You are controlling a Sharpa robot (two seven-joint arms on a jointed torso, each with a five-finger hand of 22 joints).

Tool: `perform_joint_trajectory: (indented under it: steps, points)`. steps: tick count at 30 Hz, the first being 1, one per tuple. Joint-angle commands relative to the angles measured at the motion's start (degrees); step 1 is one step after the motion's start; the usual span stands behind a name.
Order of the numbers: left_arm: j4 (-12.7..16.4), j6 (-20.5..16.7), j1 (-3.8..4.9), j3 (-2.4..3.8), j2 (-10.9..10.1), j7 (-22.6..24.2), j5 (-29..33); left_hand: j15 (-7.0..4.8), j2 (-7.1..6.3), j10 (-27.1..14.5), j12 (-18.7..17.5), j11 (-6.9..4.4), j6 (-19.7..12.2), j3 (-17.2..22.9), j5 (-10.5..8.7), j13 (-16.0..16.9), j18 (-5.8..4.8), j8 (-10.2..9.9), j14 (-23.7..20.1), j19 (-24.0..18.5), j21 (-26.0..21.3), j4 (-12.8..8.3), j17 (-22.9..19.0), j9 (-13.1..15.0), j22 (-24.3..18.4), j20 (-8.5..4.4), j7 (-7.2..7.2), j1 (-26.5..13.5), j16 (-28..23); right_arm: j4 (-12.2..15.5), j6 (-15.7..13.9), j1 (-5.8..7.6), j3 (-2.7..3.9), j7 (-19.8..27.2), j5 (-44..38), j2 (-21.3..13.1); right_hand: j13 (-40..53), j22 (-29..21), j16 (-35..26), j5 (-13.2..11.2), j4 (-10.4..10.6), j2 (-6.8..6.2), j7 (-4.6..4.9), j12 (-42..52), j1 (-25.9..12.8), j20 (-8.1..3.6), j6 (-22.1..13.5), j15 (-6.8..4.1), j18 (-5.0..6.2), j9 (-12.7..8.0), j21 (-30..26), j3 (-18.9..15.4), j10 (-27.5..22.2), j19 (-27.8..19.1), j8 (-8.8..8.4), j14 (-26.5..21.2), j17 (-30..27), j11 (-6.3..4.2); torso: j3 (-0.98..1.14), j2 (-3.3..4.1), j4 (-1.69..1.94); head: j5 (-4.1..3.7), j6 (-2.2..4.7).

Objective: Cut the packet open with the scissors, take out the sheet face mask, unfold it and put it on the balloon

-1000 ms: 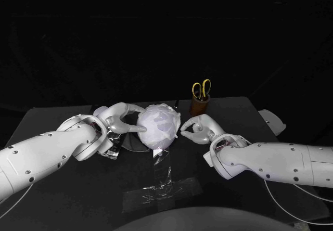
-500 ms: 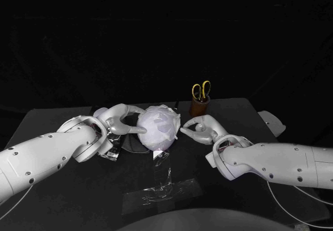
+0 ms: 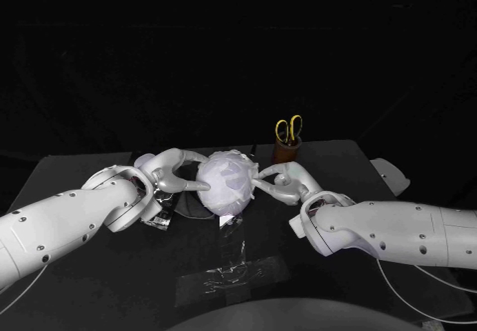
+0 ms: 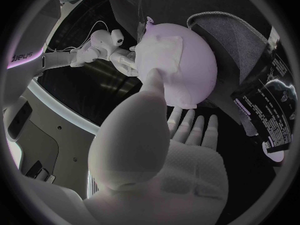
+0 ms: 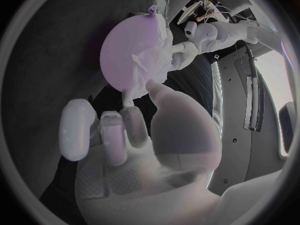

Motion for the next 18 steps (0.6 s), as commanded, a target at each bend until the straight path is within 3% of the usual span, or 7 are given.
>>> perform_joint_trajectory:
  steps: [1,3,7,11,14,18]
  points:
    - [0.06,1.19,-0.15,-0.08,0.19,-0.09,0.03,-0.12,0.33,-0.35,-0.2,0.1,-0.43,0.23,-0.01,-0.07,0.9,-0.11,0.04,0.27,0.17,0.0,-0.05,0.05,0.06,0.11,4.25,-0.14,-0.34,-0.2,1.12,0.04,0.05,2.1,1.98,0.3,9.7,10.92,0.22,0.04,0.03,0.27,0.02,0.02,1.07,0.4,0.33,0.38,0.08,-0.12,-0.02,-0.62,1.81,0.69,-0.31,5.98,15.09,0.37,-0.01,-0.02,-0.02,-0.03,-0.02]
    - [0.06,1.2,-0.15,-0.08,0.2,-0.08,0.04,-0.12,0.33,-0.35,-0.2,0.1,-0.43,0.23,-0.01,-0.07,0.9,-0.11,0.04,0.27,0.17,0.0,-0.05,0.05,0.06,0.11,4.25,-0.14,-0.34,-0.44,1.1,0.05,0.06,1.85,2.0,0.51,9.71,10.94,0.22,0.04,-0.04,0.59,0.0,0.02,1.58,0.44,0.59,0.37,0.09,-0.13,0.04,-0.69,1.8,0.7,-0.36,5.98,15.09,0.35,-0.02,-0.02,-0.03,-0.04,0.0]
    - [0.06,1.22,-0.15,-0.08,0.23,-0.09,0.05,-0.12,0.33,-0.35,-0.2,0.1,-0.43,0.23,-0.01,-0.07,0.9,-0.11,0.04,0.27,0.17,0.0,-0.05,0.05,0.06,0.11,4.25,-0.14,-0.34,-0.92,1.06,0.07,0.08,0.94,1.6,0.96,9.85,10.98,0.22,0.01,-1.24,2.69,-0.52,0.26,4.82,0.44,2.59,0.1,0.11,0.04,0.25,0.35,1.88,0.75,0.1,5.98,15.09,-0.1,-0.03,0.01,0.03,-0.12,0.01]
    - [0.07,1.25,-0.15,-0.08,0.24,-0.1,0.07,-0.12,0.33,-0.35,-0.2,0.1,-0.43,0.23,-0.01,-0.07,0.9,-0.11,0.04,0.27,0.17,0.0,-0.05,0.05,0.06,0.11,4.25,-0.14,-0.34,-1.4,1.01,0.11,0.1,-0.3,0.61,1.43,9.98,11.08,0.22,0.02,-5.26,5.61,-2.59,0.49,11.19,-0.2,6.99,-1.11,0.12,1.01,0.67,3.71,2.0,0.89,2.38,5.98,15.09,-1.8,-0.05,0.01,0.02,-0.14,-0.13]
    - [0.07,1.26,-0.15,-0.08,0.24,-0.12,0.09,-0.12,0.33,-0.35,-0.2,0.1,-0.43,0.23,-0.01,-0.07,0.9,-0.11,0.04,0.27,0.17,0.0,-0.05,0.05,0.06,0.11,4.25,-0.14,-0.34,-1.7,0.62,0.14,0.11,-0.92,0.05,1.67,10.15,11.13,0.22,0.01,-7.27,6.17,-3.65,0.86,13.14,-1.06,8.9,-2.05,0.08,2.04,0.93,5.16,2.29,0.97,4.18,5.98,15.09,-2.75,-0.04,-0.01,0.02,-0.12,-0.21]
    - [0.08,1.29,-0.15,-0.08,0.22,-0.14,0.09,-0.12,0.33,-0.35,-0.2,0.1,-0.43,0.23,-0.01,-0.07,0.9,-0.11,0.04,0.27,0.17,0.0,-0.05,0.05,0.06,0.11,4.25,-0.14,-0.34,-2.07,-0.2,0.17,0.15,-1.6,-0.52,1.69,10.13,11.14,0.22,0.01,-8.06,6.3,-3.83,0.86,13.2,-1.56,9.25,-2.41,0.05,2.86,0.98,6.4,2.42,0.99,5.33,5.98,15.09,-3.0,-0.03,-0.03,-0.01,-0.11,-0.26]
